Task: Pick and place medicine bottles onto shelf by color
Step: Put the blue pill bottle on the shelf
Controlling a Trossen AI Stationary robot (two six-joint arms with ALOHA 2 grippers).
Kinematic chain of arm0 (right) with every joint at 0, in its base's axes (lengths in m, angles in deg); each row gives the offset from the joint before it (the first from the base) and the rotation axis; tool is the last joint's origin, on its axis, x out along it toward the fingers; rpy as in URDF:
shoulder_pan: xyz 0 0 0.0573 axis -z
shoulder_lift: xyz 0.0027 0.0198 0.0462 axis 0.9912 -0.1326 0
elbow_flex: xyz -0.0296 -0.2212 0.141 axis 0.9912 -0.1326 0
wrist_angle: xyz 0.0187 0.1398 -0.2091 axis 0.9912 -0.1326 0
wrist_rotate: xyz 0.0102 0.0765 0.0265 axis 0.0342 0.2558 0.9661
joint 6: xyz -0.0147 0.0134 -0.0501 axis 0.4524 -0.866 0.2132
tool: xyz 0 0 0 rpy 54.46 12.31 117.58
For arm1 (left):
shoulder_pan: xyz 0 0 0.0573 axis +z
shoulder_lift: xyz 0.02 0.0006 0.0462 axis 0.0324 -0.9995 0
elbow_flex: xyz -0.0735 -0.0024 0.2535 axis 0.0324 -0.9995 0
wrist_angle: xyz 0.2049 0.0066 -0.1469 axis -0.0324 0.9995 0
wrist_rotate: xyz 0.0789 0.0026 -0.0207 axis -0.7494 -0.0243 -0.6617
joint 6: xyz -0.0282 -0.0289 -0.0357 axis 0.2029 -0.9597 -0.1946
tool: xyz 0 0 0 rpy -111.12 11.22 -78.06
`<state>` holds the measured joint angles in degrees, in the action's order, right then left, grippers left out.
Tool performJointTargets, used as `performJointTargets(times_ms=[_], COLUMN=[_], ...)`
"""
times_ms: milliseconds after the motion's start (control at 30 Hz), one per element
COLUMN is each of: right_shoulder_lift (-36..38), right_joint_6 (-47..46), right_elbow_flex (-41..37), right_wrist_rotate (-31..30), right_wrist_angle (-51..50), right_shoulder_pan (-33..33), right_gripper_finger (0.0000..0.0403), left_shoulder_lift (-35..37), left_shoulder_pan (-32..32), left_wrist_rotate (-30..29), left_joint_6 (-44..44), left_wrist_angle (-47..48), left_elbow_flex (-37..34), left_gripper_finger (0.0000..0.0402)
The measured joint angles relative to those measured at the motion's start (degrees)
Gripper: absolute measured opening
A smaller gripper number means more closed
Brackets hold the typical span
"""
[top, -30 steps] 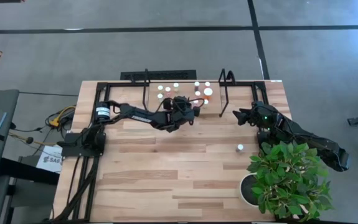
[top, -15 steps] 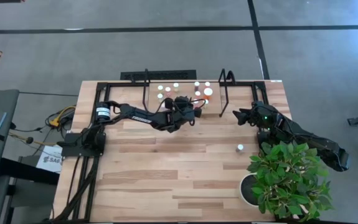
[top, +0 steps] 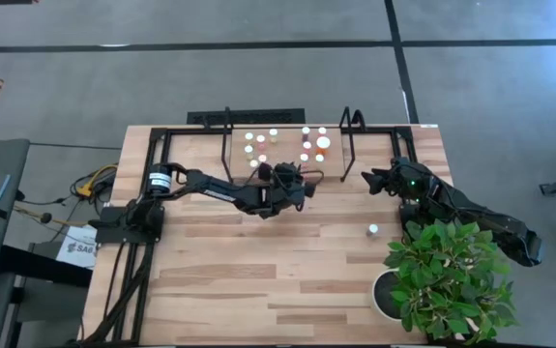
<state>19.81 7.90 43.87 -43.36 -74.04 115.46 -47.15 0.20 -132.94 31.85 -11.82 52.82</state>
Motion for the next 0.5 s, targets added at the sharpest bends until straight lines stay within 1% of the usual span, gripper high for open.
performJointTargets(times_ms=[167,300,400,500], right_shoulder_lift=[0.0,0.0,0.0,0.0], right_joint_6=[0.0,0.0,0.0,0.0], right_elbow_flex=[0.0,0.0,0.0,0.0], right_wrist_rotate=[0.0,0.0,0.0,0.0], right_wrist_angle=[0.0,0.0,0.0,0.0], right_shoulder_pan=[0.0,0.0,0.0,0.0], right_gripper_finger=[0.0305,0.0305,0.0305,0.0305], left_shoulder_lift=[0.0,0.0,0.0,-0.1], left_shoulder_pan=[-1.5,-2.1,-2.1,-2.1], left_wrist_rotate=[1.9,4.9,6.8,6.5], left_joint_6=[-8.6,-12.8,-14.7,-16.3], left_wrist_angle=[8.5,13.8,15.4,16.2], left_elbow_flex=[0.0,0.0,-0.7,-1.5], left_gripper_finger=[0.0080,0.0080,0.0080,0.0080])
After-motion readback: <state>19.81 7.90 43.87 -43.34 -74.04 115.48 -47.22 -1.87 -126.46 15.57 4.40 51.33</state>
